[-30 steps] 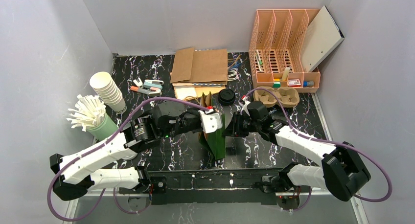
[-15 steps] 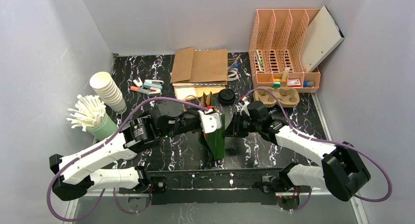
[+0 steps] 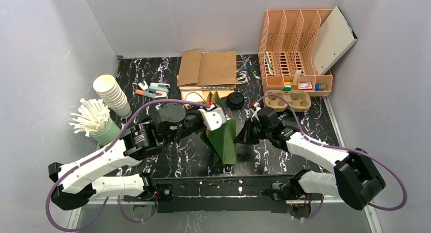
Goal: Pack the takeout coffee
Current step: Open the takeout bag.
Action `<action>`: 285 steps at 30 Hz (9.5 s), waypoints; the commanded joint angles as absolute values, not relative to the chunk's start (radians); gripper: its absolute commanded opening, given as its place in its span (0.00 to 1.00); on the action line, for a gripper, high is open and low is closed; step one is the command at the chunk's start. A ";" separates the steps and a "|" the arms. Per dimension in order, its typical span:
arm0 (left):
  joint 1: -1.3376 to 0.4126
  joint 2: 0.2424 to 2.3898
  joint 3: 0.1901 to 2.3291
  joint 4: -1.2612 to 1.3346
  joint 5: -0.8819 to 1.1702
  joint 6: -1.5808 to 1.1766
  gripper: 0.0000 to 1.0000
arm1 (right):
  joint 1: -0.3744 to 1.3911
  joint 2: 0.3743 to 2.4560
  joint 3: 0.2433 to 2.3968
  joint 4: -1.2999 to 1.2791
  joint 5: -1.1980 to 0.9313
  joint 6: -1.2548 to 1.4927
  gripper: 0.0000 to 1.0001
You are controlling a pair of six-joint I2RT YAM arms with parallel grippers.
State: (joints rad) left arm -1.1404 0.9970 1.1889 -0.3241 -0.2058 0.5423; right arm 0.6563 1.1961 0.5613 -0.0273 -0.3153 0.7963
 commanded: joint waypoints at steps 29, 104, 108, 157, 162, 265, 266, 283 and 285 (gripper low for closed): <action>-1.137 0.905 1.150 -0.335 0.079 0.579 0.00 | 0.627 1.228 0.351 0.268 -0.275 0.979 0.27; -1.137 1.108 1.201 -0.318 0.258 0.566 0.00 | 0.621 1.109 1.034 -0.394 -0.356 0.747 0.68; -1.137 1.111 1.200 -0.321 0.259 0.567 0.00 | 0.620 1.107 1.048 -0.405 -0.347 0.753 0.83; -1.137 1.324 1.669 -0.709 -0.299 -0.353 0.86 | 0.621 1.129 1.083 -0.410 -0.242 0.751 0.01; -1.136 1.389 1.650 -0.746 -0.426 -0.458 0.74 | 0.620 1.122 1.083 -0.401 -0.229 0.759 0.01; -0.917 1.583 1.858 -0.773 -0.282 -0.517 0.00 | 0.648 1.051 1.123 -0.393 -0.207 0.698 0.01; -0.917 1.575 1.841 -0.762 -0.276 -0.519 0.00 | 0.657 1.070 1.142 -0.405 -0.212 0.689 0.01; -0.903 1.480 1.743 -0.644 -0.185 -0.548 0.00 | 0.694 1.157 1.315 -0.616 0.008 0.538 0.01; -0.898 1.464 1.729 -0.622 -0.168 -0.553 0.00 | 0.695 1.168 1.308 -0.618 0.037 0.526 0.01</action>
State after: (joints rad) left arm -0.9131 1.5414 1.7473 -0.6876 -0.2119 -0.5301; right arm 0.6914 1.1339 1.2858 -0.5873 -0.0204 0.5709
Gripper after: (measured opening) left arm 0.008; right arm 0.031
